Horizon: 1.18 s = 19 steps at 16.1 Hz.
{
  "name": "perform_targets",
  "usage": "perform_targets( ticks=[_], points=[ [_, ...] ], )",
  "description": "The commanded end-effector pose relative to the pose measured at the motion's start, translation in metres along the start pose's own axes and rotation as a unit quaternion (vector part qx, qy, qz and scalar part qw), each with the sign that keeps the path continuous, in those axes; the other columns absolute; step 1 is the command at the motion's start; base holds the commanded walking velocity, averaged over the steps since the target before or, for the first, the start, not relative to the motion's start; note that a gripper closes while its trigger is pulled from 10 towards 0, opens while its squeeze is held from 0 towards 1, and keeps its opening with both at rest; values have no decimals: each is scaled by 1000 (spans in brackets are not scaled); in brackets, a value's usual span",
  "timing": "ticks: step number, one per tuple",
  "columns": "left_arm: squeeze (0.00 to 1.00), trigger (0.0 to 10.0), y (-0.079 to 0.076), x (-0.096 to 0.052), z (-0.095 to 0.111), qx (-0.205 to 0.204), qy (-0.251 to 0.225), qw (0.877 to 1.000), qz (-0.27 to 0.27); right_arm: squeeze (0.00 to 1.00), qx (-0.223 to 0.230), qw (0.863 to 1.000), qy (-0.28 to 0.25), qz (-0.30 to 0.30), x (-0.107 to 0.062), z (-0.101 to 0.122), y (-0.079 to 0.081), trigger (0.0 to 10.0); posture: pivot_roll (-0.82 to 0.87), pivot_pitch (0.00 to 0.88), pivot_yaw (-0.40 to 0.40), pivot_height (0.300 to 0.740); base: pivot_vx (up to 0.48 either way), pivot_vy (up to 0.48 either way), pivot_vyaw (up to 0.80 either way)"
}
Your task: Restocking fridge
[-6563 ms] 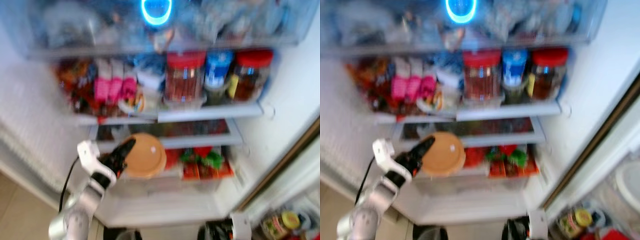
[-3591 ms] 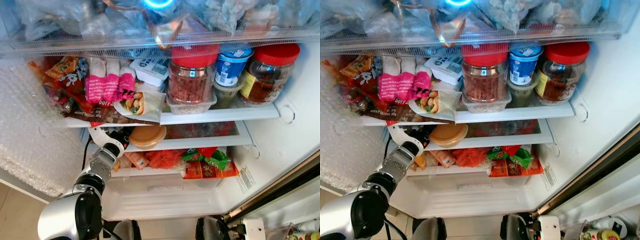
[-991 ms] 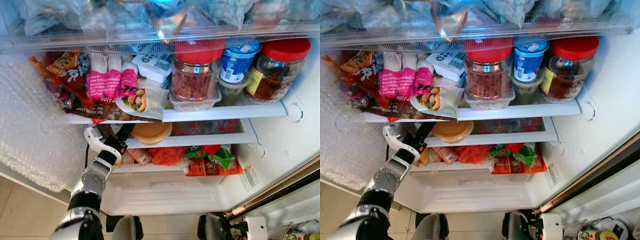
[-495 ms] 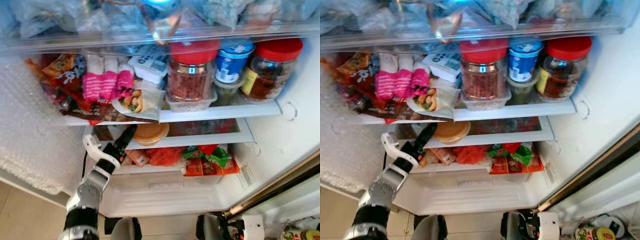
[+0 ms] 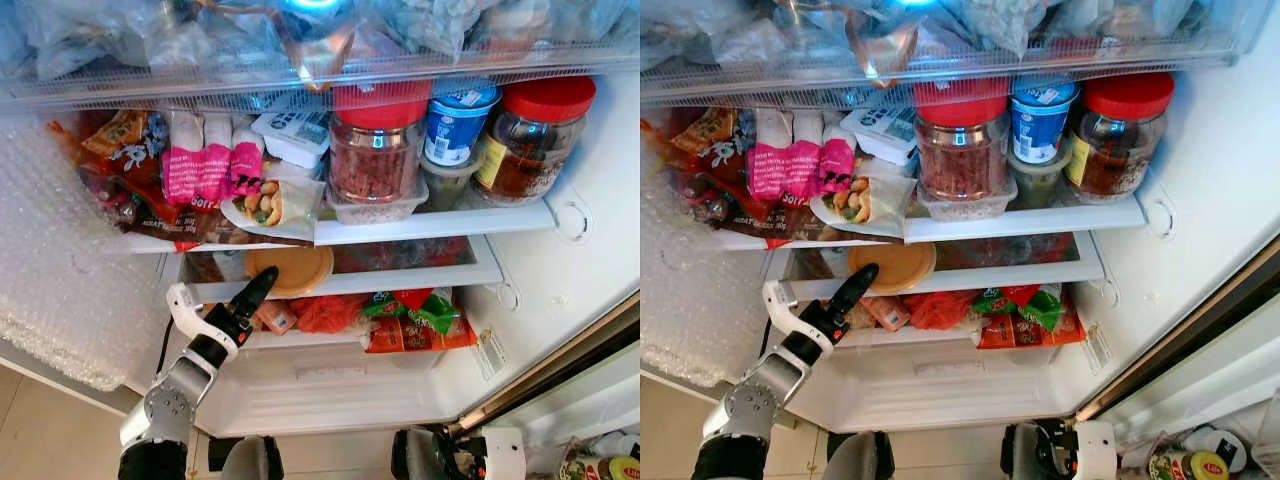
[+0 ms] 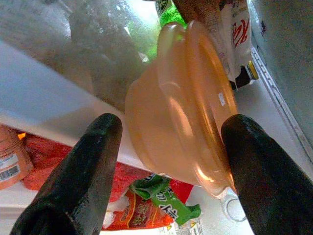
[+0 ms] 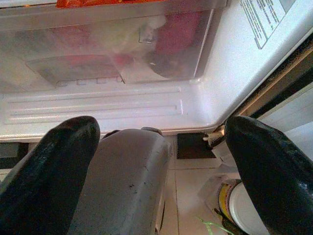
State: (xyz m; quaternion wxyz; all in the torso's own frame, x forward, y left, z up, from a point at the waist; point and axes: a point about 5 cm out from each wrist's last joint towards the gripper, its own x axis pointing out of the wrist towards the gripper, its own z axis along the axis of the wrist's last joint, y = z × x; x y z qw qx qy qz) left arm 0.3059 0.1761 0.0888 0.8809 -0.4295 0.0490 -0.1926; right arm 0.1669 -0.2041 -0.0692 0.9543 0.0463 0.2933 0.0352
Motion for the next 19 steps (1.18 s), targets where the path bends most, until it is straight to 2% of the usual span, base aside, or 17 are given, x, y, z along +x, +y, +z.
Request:
perform_targets(
  ticks=[1, 6, 7, 8, 12, 16, 19],
  points=[
    [0, 10000, -2, -3, 5, 5, 1, 1000, 1, 0, 13, 998, 67, 17, -11, -29, 12, 10000, -104, 135, 59, 618, 0, 0, 0],
    [0, 10000, -9, 8, 10, 0, 5, 1000, -8, 0, 13, 997, 76, 12, -11, -31, 12, 10000, -106, 134, 59, 618, 0, 0, 0],
    [0, 6235, -9, 11, 13, 5, -2, 1000, 1, 0, 13, 997, 78, 11, -10, -31, 13, 10000, -107, 136, 59, 618, 0, 0, 0],
    [0, 0, -11, 14, 16, 1, -9, 1000, 4, 0, 13, 997, 79, 11, -10, -31, 13, 10000, -108, 136, 59, 618, 0, 0, 0],
    [0, 0, -13, 24, 13, 20, 9, 1000, 16, 0, 13, 997, 80, 9, -10, -32, 13, 10000, -110, 139, 61, 618, 0, 0, 0],
    [0, 0, -11, 31, 12, 20, 11, 999, 27, 0, 11, 997, 81, 10, -10, -32, 13, 10000, -112, 139, 61, 618, 0, 0, 0],
    [0, 0, -13, 44, 10, 4, 1, 1000, 18, 0, 8, 997, 81, 12, -11, -32, 12, 10000, -112, 137, 55, 618, 0, 0, 0]
  ],
)
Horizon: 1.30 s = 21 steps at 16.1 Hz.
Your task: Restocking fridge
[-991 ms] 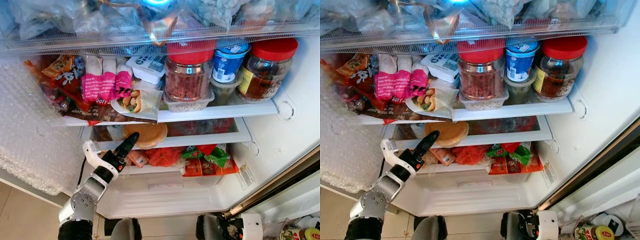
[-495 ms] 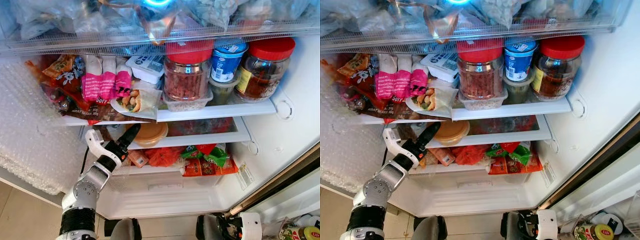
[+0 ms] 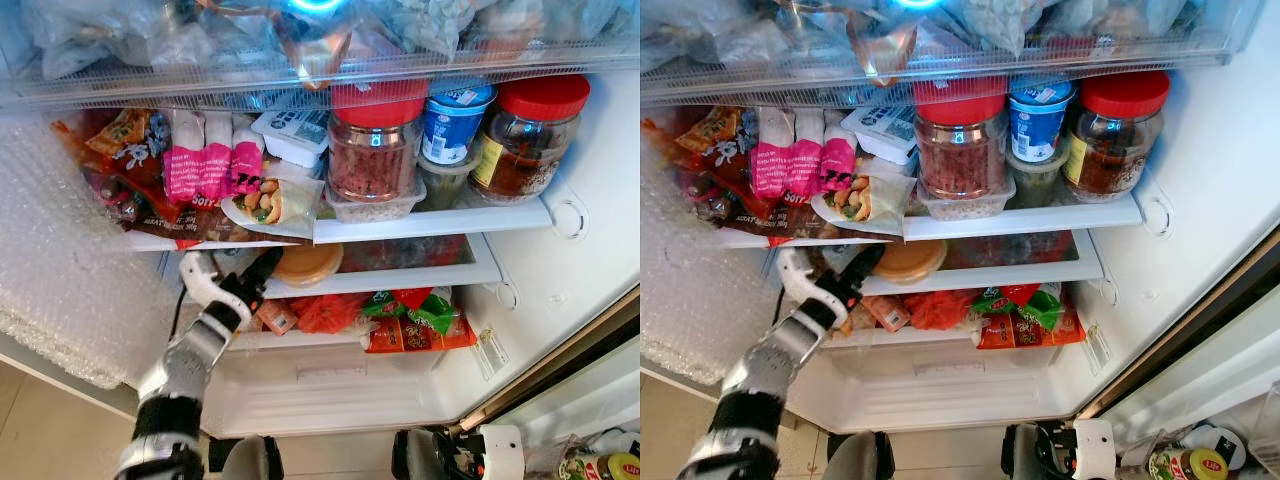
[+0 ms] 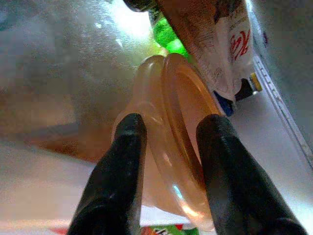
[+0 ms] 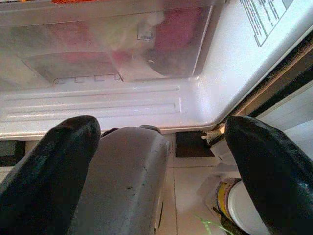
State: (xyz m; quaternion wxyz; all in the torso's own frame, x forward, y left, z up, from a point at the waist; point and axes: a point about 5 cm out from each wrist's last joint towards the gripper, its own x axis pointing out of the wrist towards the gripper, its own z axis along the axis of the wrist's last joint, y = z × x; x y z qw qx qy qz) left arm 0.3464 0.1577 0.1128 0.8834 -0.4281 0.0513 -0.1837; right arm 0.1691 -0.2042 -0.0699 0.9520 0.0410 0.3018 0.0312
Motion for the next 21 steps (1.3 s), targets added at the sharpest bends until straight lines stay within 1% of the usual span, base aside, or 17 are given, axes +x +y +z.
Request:
perform_targets(
  ticks=[1, 4, 5, 6, 9, 12, 13, 14, 18, 21],
  points=[
    [0, 0, 2, 2, -2, 1, 5, 1000, 4, 0, 11, 997, 72, 18, -12, -32, 13, 10000, -112, 137, 55, 618, 0, 0, 0],
    [0, 0, -1, 10, -5, 2, 10, 1000, -2, 0, 10, 997, 72, 18, -12, -32, 12, 10000, -112, 139, 53, 618, 0, 0, 0],
    [0, 4078, -1, 12, -5, 2, 9, 1000, -3, 0, 10, 997, 73, 18, -12, -32, 12, 10000, -112, 139, 53, 618, 0, 0, 0],
    [0, 10000, -2, 14, -5, 0, 6, 1000, -7, 0, 10, 997, 72, 18, -12, -32, 12, 10000, -116, 141, 54, 618, 0, 0, 0],
    [0, 10000, -5, 14, 0, -4, -12, 1000, -22, 0, 9, 997, 72, 18, -12, -32, 12, 10000, -110, 138, 54, 618, 0, 0, 0],
    [0, 10000, -7, 15, 6, -19, -41, 999, -26, 0, 8, 997, 72, 18, -12, -31, 13, 10000, -110, 138, 54, 618, 0, 0, 0],
    [855, 10000, -7, 16, 6, -24, -46, 998, -26, 0, 8, 997, 72, 19, -11, -31, 13, 10000, -110, 138, 54, 618, 0, 0, 0],
    [1000, 10000, -9, 17, 7, -31, -54, 998, -28, 0, 7, 997, 71, 19, -11, -31, 13, 10000, -114, 137, 55, 618, 0, 0, 0],
    [1000, 10000, -13, 20, 11, -37, -68, 996, -35, 0, 5, 997, 71, 17, -11, -31, 12, 10000, -117, 137, 55, 618, 0, 0, 0],
    [1000, 10000, -13, 19, 12, -38, -72, 996, -35, 0, 4, 997, 71, 17, -11, -31, 13, 10000, -115, 138, 56, 618, 0, 0, 0]
  ],
)
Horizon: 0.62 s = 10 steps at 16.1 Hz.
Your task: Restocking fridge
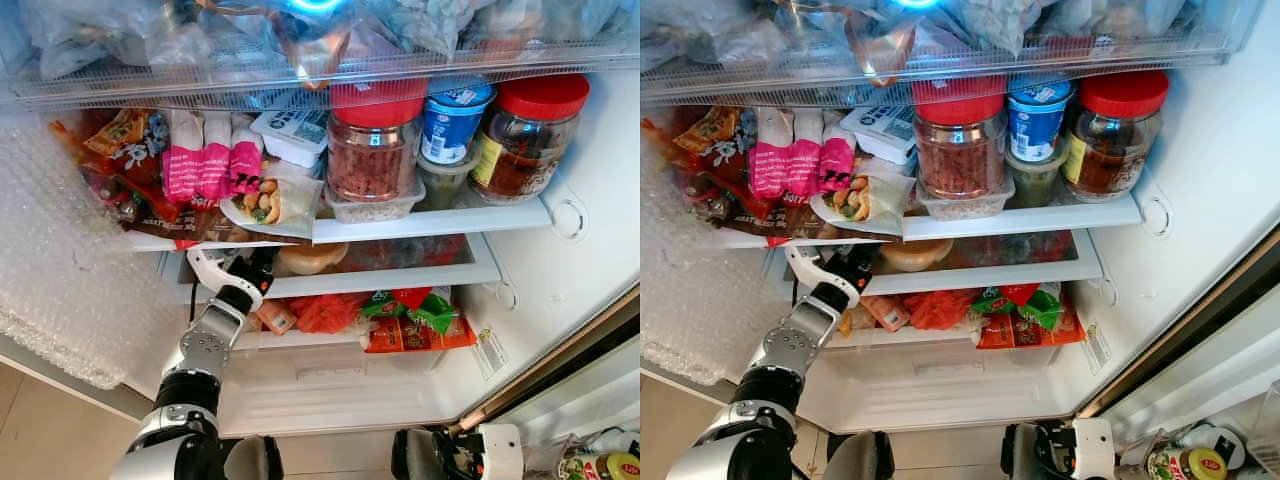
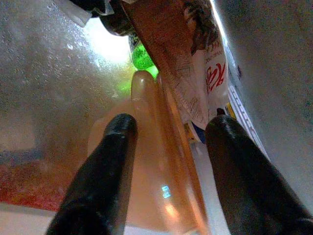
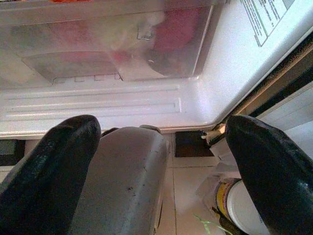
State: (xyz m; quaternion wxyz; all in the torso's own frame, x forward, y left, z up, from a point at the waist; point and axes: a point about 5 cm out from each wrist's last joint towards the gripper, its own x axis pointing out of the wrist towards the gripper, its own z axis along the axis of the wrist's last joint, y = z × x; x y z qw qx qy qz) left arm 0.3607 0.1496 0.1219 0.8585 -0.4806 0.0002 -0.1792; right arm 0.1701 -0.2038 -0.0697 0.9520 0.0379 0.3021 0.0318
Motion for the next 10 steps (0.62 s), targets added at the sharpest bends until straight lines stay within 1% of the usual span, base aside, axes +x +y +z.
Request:
perform_targets(
  ticks=[1, 6, 7, 8, 9, 10],
  points=[
    [1000, 10000, -5, 1, 8, 10, -15, 1000, -9, 0, 8, 997, 71, 18, -12, -32, 13, 10000, -111, 138, 56, 618, 0, 0, 0],
    [1000, 10000, 0, -7, 8, 13, -11, 1000, 0, 0, 7, 997, 71, 18, -11, -31, 13, 10000, -106, 134, 58, 618, 0, 0, 0],
    [741, 10000, 3, -12, 8, 12, -8, 1000, 6, 0, 7, 997, 70, 18, -11, -30, 13, 10000, -106, 133, 58, 618, 0, 0, 0],
    [424, 10000, 5, -15, 6, 10, -3, 1000, 11, 0, 7, 997, 70, 18, -11, -30, 13, 10000, -105, 132, 58, 618, 0, 0, 0],
    [0, 10000, 6, -17, 6, 15, 1, 1000, 11, 0, 6, 997, 69, 18, -10, -30, 13, 10000, -105, 129, 59, 618, 0, 0, 0],
    [0, 10000, 6, -20, 5, 17, 3, 1000, 10, 0, 6, 997, 69, 18, -10, -29, 13, 10000, -103, 128, 59, 618, 0, 0, 0]
  ],
)
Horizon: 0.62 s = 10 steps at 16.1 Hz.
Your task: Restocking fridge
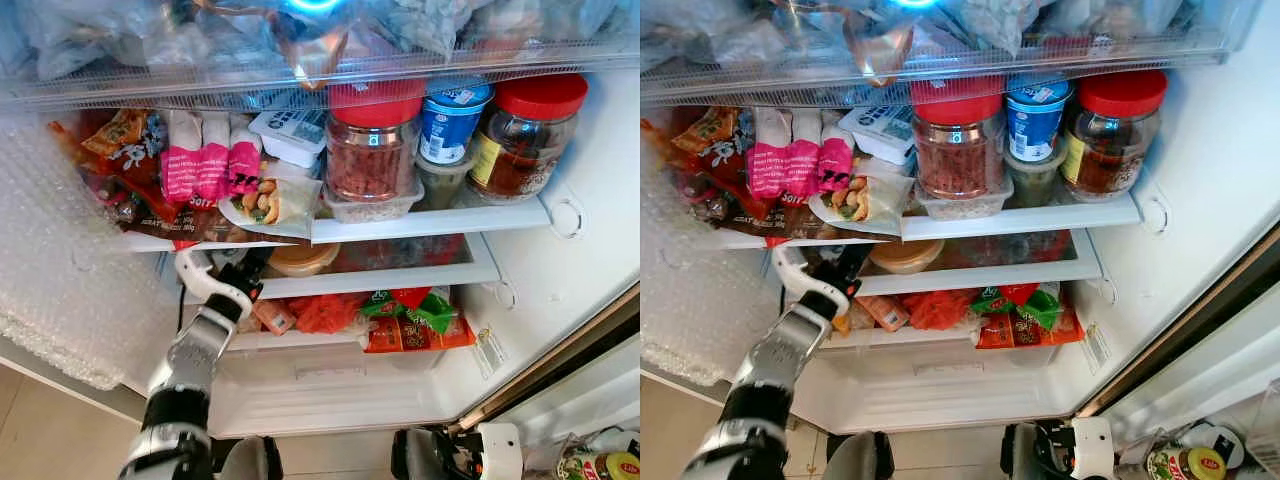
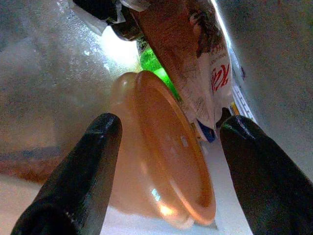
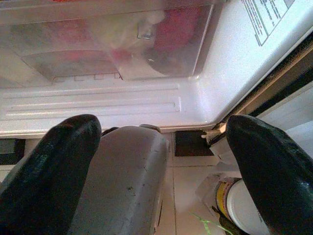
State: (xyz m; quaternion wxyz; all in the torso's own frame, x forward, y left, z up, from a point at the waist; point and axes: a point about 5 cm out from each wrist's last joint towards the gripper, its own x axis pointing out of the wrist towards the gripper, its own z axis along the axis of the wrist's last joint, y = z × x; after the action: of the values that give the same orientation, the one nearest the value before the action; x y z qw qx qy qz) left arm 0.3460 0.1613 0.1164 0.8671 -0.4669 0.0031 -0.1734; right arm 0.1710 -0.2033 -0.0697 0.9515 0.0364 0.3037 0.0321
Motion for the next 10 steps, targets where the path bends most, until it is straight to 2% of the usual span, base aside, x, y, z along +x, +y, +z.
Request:
perform_targets(
  ticks=[1, 3, 7, 10],
  points=[
    [0, 10000, 0, -5, 1, 3, 4, 1000, 2, 0, 8, 998, 67, 18, -11, -30, 13, 10000, -102, 127, 60, 618, 0, 0, 0],
    [0, 10000, 0, -10, 1, 7, 13, 1000, -1, 0, 8, 998, 67, 18, -10, -29, 13, 10000, -101, 125, 60, 618, 0, 0, 0],
    [0, 10000, -6, -21, -3, 69, 48, 996, -18, 0, 8, 998, 66, 18, -9, -28, 13, 10000, -93, 121, 61, 618, 0, 0, 0],
    [0, 10000, -8, -27, -5, 98, 61, 993, -18, 0, 8, 998, 66, 19, -9, -28, 13, 10000, -92, 120, 61, 618, 0, 0, 0]
  ],
)
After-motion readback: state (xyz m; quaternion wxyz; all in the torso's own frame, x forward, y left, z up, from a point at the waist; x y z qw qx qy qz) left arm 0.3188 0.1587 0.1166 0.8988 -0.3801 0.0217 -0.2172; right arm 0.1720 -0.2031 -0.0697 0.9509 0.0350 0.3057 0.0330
